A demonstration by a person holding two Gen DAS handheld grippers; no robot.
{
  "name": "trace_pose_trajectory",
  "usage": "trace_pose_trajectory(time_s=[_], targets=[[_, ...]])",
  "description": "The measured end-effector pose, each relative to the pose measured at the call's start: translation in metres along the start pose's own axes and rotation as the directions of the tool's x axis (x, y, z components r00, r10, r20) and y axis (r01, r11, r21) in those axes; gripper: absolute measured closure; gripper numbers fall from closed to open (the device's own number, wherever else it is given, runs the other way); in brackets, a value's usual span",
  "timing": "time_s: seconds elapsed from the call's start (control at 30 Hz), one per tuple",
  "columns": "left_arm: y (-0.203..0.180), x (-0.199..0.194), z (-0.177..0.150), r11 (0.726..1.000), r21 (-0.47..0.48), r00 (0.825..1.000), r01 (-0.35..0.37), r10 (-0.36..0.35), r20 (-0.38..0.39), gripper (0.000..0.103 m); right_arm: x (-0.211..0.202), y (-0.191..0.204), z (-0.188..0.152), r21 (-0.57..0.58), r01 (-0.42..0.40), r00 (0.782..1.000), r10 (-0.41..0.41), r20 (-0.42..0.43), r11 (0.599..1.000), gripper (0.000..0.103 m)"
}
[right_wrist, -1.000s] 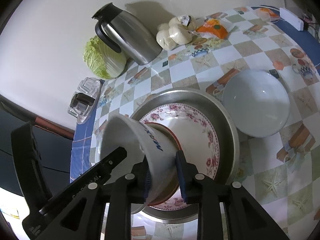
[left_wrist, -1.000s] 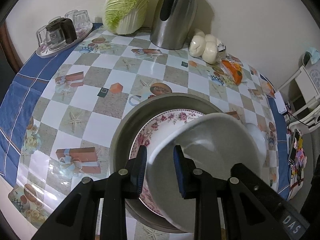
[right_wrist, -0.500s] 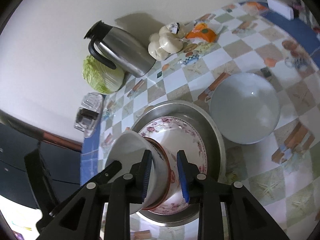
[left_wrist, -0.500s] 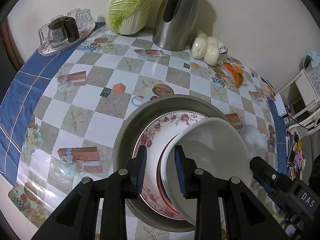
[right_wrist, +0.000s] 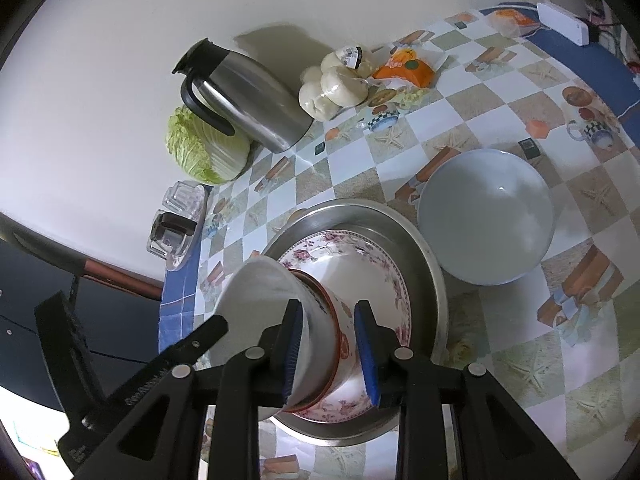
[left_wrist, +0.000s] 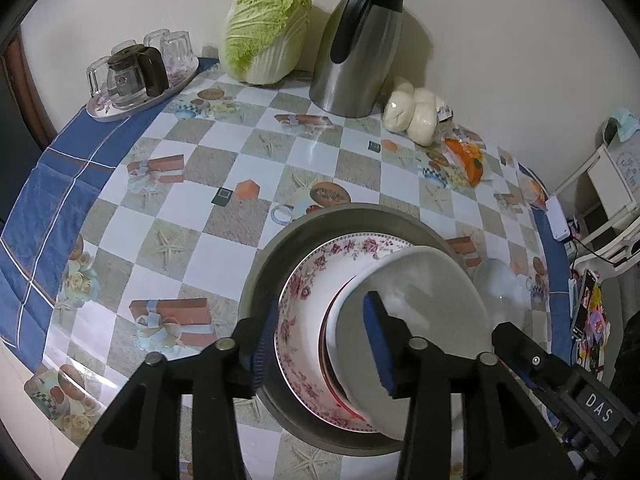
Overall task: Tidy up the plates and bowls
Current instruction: 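Lower the square bowl with both grippers into the red-rimmed bowl, then open both grippers to release the square bowl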
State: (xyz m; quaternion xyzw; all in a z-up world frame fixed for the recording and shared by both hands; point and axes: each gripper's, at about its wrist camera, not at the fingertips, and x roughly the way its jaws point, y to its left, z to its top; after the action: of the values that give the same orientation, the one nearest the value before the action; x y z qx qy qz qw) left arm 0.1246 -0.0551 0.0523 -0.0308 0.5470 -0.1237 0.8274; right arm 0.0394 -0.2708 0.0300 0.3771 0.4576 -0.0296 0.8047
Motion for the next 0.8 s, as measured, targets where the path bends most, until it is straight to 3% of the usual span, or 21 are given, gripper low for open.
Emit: trace_pose_trajectory(time_s=[0.03,0.17,0.27,0.4,0.53,0.8], targets=[[0.001,-0.001,0.0,1.0,-0.003,1.0,0.0,0.0,0.003,0.047,-0.001,0.001,-0.001,-0.009,0.01,1.0,-0.01,0.003,1.0,0.056],[0.004,-0.007,0.0,1.0,-0.01,1.0,-0.022,0.023,0.017,0.04,-0.006,0.005,-0.005,-0.048,0.054,0.998,-0.053,0.02,0.997,0.049],[0.007,-0.01,-0.001,0.999,-0.011,0.999,-0.036,0.037,0.027,0.039,-0.011,0.009,-0.007,-0.074,0.086,0.996,-0.082,0.045,0.994,0.037],[0.011,-0.012,-0.002,0.999,-0.02,0.999,-0.04,0.041,0.033,0.02,-0.012,0.012,-0.011,-0.11,0.124,0.991,-0.117,0.073,0.986,0.025],[0.015,-0.016,-0.004,0.999,-0.027,0.998,-0.046,0.048,0.049,0.019,-0.011,0.016,-0.014,-0.133,0.12,0.99,-0.109,0.086,0.984,0.012],[0.026,-0.024,-0.013,0.998,-0.057,0.997,-0.037,0.041,0.072,0.016,-0.011,0.024,-0.022,-0.175,0.142,0.986,-0.124,0.107,0.974,0.0]])
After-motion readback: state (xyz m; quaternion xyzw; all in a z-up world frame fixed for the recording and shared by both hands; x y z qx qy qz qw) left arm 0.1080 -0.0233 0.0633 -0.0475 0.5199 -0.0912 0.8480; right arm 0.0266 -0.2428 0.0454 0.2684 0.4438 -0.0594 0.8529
